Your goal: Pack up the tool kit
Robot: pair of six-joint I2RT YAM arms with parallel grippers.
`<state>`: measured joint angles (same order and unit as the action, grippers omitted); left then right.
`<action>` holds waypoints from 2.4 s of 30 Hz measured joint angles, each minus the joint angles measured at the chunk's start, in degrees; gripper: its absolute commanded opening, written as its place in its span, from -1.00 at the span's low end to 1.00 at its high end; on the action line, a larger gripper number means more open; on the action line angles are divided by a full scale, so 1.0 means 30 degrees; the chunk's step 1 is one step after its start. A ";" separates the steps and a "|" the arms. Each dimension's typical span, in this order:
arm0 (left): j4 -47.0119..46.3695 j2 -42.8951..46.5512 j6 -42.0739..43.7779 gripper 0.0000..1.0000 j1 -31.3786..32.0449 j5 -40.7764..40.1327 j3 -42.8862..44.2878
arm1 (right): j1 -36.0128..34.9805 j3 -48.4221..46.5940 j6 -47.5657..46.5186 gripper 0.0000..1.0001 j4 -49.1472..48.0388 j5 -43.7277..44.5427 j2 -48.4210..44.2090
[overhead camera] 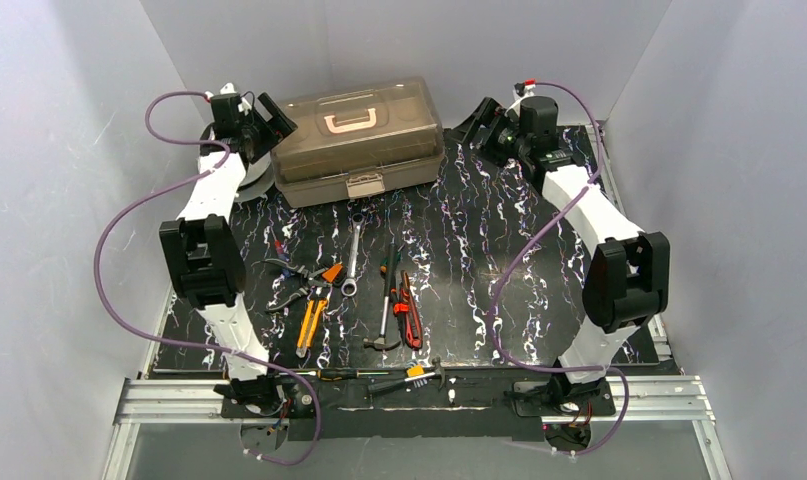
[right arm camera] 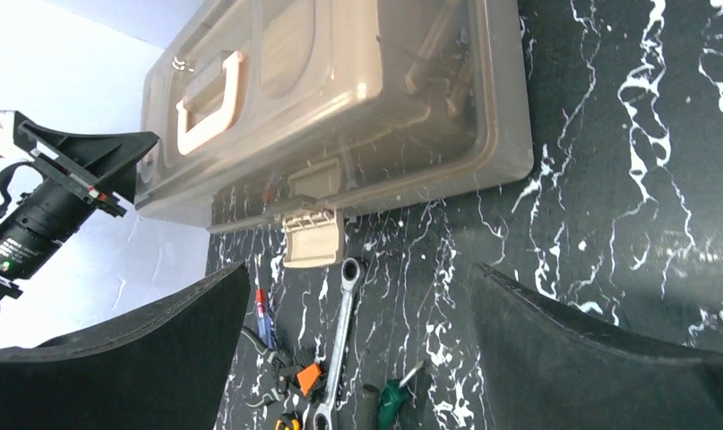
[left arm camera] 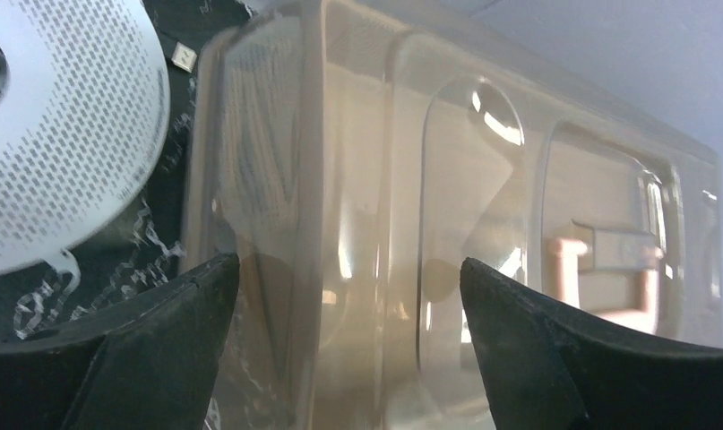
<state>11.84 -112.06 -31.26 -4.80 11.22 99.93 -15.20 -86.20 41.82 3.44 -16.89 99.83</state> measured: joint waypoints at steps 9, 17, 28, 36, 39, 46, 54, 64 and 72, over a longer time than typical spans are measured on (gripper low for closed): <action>-0.4430 0.5826 -0.3131 0.70 0.0751 0.0871 -0.9003 | 0.0000 0.3513 -0.0007 0.97 -0.0320 0.0472 -0.3147; -0.4713 0.8972 -0.4292 0.75 0.4836 0.0342 -1.2045 | -0.0029 0.5509 -0.0181 0.97 -0.0586 0.1459 -0.5753; -0.1744 1.2069 -0.2497 0.96 0.6682 0.0732 -1.2256 | 0.0224 0.7301 0.0557 0.97 -0.0025 0.3512 -0.7159; 0.0650 1.2075 0.1017 0.97 0.4880 -0.1443 -0.7516 | 0.0067 0.7017 0.1997 0.97 0.1692 0.5573 -0.6966; 0.0722 1.0061 0.1627 0.96 0.4183 -0.1251 -0.5705 | -0.0347 0.6550 0.2028 0.97 0.1935 0.5629 -0.6559; 0.3601 0.1978 0.3145 0.96 0.3474 0.1704 0.1202 | -0.1307 0.5756 0.2231 0.97 0.3100 0.7187 -0.6252; 0.5447 -0.0671 0.3697 0.78 0.2663 0.4872 0.2857 | -0.1311 0.5750 0.1997 1.00 0.3372 0.7655 -0.6259; -0.0492 0.2334 0.0746 0.63 0.2263 0.7260 -0.3844 | -0.1319 0.6152 0.1608 1.00 0.3333 0.7420 -0.6296; -0.2828 0.5819 -0.1847 0.74 0.5461 0.6552 -0.8655 | -0.1319 0.6275 0.1482 1.00 0.3464 0.7794 -0.6303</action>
<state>3.36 -94.60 -36.80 11.59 30.88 73.97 -19.16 -67.37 46.27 13.84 6.50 80.93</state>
